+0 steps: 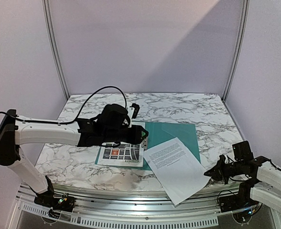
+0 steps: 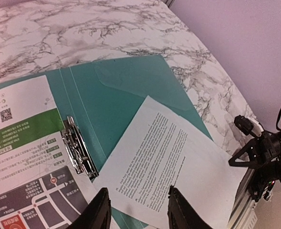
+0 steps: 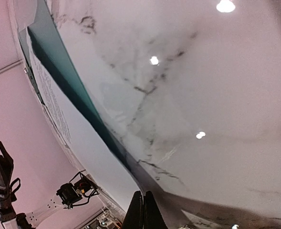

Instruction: Put the files into the folder

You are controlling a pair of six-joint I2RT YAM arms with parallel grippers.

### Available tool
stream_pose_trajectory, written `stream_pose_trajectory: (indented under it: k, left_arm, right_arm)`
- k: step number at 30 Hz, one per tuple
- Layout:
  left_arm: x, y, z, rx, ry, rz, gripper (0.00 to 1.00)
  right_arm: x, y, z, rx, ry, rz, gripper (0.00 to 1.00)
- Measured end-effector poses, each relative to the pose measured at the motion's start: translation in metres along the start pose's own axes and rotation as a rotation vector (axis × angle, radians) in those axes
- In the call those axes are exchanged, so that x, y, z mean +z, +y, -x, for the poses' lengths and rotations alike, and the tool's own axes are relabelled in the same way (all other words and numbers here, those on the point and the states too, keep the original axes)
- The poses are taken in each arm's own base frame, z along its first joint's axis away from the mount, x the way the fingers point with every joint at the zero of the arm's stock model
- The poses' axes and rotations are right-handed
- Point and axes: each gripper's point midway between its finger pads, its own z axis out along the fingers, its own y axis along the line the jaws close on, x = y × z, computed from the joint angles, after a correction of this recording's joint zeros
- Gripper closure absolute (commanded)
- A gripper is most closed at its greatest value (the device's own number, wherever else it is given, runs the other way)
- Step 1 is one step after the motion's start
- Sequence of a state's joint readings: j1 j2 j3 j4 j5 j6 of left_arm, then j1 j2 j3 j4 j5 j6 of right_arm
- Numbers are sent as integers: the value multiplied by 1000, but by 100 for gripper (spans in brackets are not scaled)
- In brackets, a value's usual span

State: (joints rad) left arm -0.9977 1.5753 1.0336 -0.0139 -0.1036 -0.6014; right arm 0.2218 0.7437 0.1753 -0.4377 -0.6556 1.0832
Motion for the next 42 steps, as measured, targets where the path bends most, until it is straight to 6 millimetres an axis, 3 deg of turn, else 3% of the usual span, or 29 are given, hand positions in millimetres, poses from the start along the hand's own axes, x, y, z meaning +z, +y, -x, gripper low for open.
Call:
stream_pose_trajectory:
  k: [7, 15, 31, 37, 42]
  left_arm:
    - [6, -19, -26, 54, 82, 22, 54]
    - [12, -26, -67, 95, 177, 51, 33]
    - [29, -34, -130, 89, 317, 60, 28]
    - [30, -41, -147, 69, 361, 34, 30]
    - [39, -35, -169, 29, 418, 49, 33]
  right_arm:
    - [-4, -1, 11, 55, -91, 20, 100]
    - [-7, -4, 18, 69, -142, 7, 100]
    - [-6, -2, 20, 72, -150, 25, 100]
    - [-7, 0, 20, 60, -156, 35, 100]
    - [-7, 1, 21, 52, -159, 40, 100]
